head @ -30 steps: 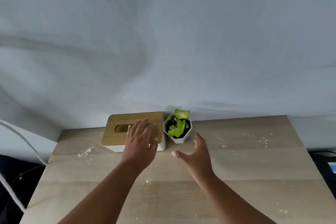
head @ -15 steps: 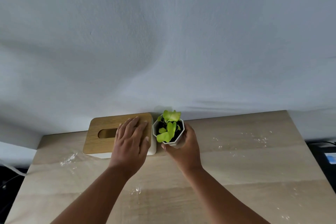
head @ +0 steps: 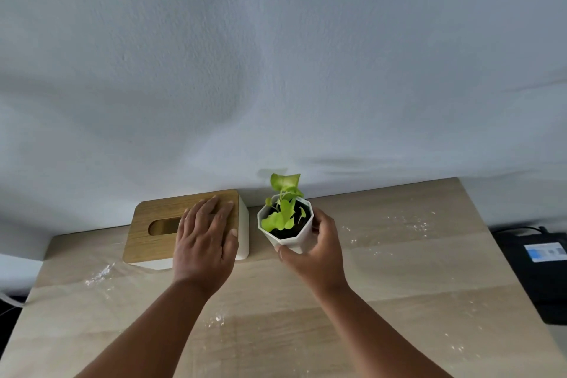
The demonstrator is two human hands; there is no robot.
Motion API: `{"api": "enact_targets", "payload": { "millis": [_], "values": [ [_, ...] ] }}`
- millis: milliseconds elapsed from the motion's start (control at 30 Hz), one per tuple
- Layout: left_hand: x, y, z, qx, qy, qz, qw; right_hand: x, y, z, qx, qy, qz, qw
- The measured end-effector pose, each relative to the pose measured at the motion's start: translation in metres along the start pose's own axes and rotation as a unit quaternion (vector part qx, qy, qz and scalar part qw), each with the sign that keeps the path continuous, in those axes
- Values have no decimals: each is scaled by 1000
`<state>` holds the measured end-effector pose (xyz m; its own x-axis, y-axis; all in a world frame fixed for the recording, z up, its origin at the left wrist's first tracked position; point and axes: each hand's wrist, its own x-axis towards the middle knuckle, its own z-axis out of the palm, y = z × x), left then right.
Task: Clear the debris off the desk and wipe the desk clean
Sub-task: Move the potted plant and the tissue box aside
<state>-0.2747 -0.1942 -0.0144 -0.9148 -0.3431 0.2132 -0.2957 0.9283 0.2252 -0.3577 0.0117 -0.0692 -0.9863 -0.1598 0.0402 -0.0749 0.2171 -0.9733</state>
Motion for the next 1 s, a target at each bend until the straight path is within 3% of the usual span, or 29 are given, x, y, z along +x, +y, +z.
{"api": "enact_targets", "payload": {
  "millis": [1000],
  "values": [
    [0, 0, -1, -3, -11, -5, 1000, 58, 35, -170, -24, 160, 23, 987]
  ]
}}
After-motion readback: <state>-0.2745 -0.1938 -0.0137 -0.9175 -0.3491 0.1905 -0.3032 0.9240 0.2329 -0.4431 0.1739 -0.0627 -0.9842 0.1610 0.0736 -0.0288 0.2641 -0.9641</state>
